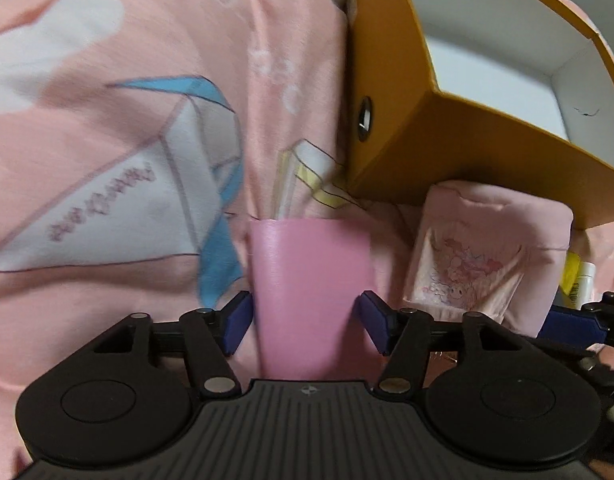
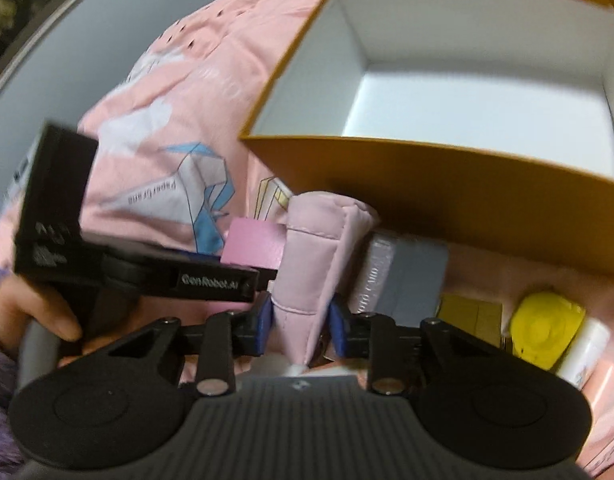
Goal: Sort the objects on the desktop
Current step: 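Close right tool on pink quilted pouch while left tool grasps pink tube, then carry pouch in right tool into orange box while left tool carries tube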
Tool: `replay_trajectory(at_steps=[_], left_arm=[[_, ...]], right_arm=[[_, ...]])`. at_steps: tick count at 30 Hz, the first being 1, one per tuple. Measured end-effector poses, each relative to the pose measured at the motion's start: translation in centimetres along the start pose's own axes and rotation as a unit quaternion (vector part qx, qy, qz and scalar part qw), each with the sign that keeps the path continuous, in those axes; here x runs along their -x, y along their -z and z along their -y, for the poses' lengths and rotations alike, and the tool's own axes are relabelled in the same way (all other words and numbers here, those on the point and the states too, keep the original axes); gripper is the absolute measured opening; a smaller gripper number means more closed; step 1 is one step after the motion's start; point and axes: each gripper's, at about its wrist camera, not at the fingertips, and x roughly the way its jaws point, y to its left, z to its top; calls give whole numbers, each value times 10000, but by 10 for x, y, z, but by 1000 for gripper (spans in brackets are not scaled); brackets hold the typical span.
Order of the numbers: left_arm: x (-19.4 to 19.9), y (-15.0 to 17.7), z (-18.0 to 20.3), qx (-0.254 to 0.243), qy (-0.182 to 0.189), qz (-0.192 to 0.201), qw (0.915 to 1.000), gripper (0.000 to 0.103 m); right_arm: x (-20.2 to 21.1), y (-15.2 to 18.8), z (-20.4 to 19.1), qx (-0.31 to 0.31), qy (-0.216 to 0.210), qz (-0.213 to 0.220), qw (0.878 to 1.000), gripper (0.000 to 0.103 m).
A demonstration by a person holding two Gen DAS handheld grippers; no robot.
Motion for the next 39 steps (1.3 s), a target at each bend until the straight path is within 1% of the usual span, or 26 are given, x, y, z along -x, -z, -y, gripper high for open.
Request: replay_trajectory(at_steps=[1, 3, 5, 6, 7, 10, 13, 14, 16, 17, 21, 24, 29, 33, 35, 39], left_arm=[[0, 0, 1, -13, -8, 22, 10000, 69], [4, 3, 4, -65, -48, 132, 9999, 60], [13, 6, 4, -59, -10, 255, 9997, 48], [18, 7, 4, -50, 33, 322, 9995, 45], [22, 9, 3, -41, 106, 398, 9991, 42], [37, 17, 3, -78, 434, 609, 9972, 41], [42, 22, 11, -227, 532, 792, 9952, 38], [39, 22, 12, -227, 527, 812, 9950, 32], [36, 24, 14, -120, 545, 809, 9952, 25], [36, 26, 15, -64, 581, 809, 9950, 23], [44, 33, 17, 30, 521, 1027, 9933, 21], [57, 43, 26, 29, 391, 1324, 9904, 20], [91, 48, 30, 55, 563, 1676, 9842, 20], [125, 48, 37, -125, 729, 1970, 9776, 20], [144, 44, 40, -259, 819, 2124, 9734, 20], [175, 23, 46, -447, 975, 2463, 9632, 20]], right_arm=[[1, 0, 3, -75, -31, -5, 10000, 31], [5, 1, 5, -162, -70, 37, 9998, 31], [10, 2, 6, -196, -141, 107, 9997, 31], [13, 3, 7, -205, -197, 151, 9995, 31], [17, 4, 7, -205, -231, 187, 9993, 30], [27, 3, 8, -215, -318, 289, 9988, 30], [39, 5, 6, -199, -379, 418, 9982, 30], [43, 5, 5, -192, -401, 462, 9979, 30], [51, 7, 4, -174, -443, 580, 9972, 30], [55, 8, 2, -153, -462, 642, 9967, 30], [74, 11, 0, -76, -523, 892, 9946, 30], [90, 10, 0, -25, -611, 1113, 9919, 30], [120, 4, -1, 92, -528, 1543, 9866, 30], [141, -4, -1, 163, -568, 1775, 9823, 30], [149, -9, -2, 227, -537, 1878, 9805, 30], [157, -24, -3, 316, -423, 2083, 9766, 29]])
